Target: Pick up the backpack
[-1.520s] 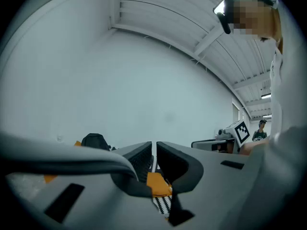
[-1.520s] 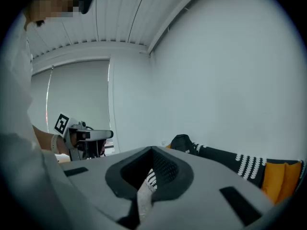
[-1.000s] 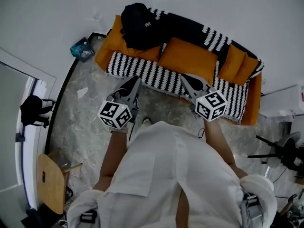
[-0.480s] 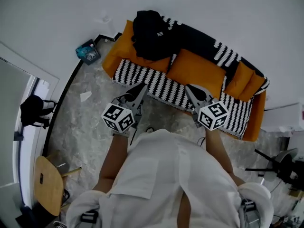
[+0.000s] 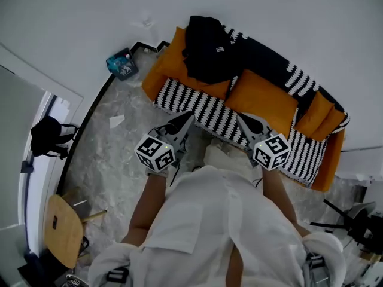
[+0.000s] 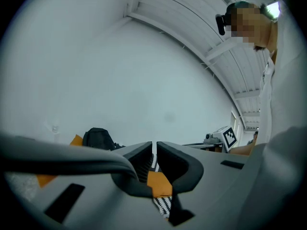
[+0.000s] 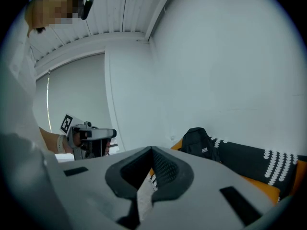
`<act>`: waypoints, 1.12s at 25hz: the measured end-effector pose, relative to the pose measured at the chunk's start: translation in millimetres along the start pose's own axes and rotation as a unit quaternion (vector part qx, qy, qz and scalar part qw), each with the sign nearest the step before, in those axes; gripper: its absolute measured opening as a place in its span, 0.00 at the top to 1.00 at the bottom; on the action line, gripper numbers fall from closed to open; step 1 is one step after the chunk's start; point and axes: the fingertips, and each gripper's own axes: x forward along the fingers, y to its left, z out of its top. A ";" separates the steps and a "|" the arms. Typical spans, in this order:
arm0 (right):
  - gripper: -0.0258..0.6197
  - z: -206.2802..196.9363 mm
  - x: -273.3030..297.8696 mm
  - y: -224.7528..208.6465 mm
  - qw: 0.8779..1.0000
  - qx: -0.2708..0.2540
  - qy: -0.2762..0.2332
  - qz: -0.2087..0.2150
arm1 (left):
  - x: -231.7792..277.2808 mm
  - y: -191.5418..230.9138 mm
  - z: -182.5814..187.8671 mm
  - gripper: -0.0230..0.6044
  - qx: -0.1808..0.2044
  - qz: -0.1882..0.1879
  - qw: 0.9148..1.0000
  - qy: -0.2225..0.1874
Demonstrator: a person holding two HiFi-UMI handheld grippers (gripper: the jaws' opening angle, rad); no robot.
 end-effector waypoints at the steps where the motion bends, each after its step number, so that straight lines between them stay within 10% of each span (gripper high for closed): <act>1: 0.93 2.6 9.8 -4.5 1.000 -0.002 0.000 0.003 | 3.0 8.0 2.0 0.91 -0.002 0.002 1.000 -0.001; 28: 0.93 115.3 260.7 -230.0 0.999 -0.038 0.030 0.022 | 225.7 243.0 86.9 0.91 0.011 0.035 0.999 0.035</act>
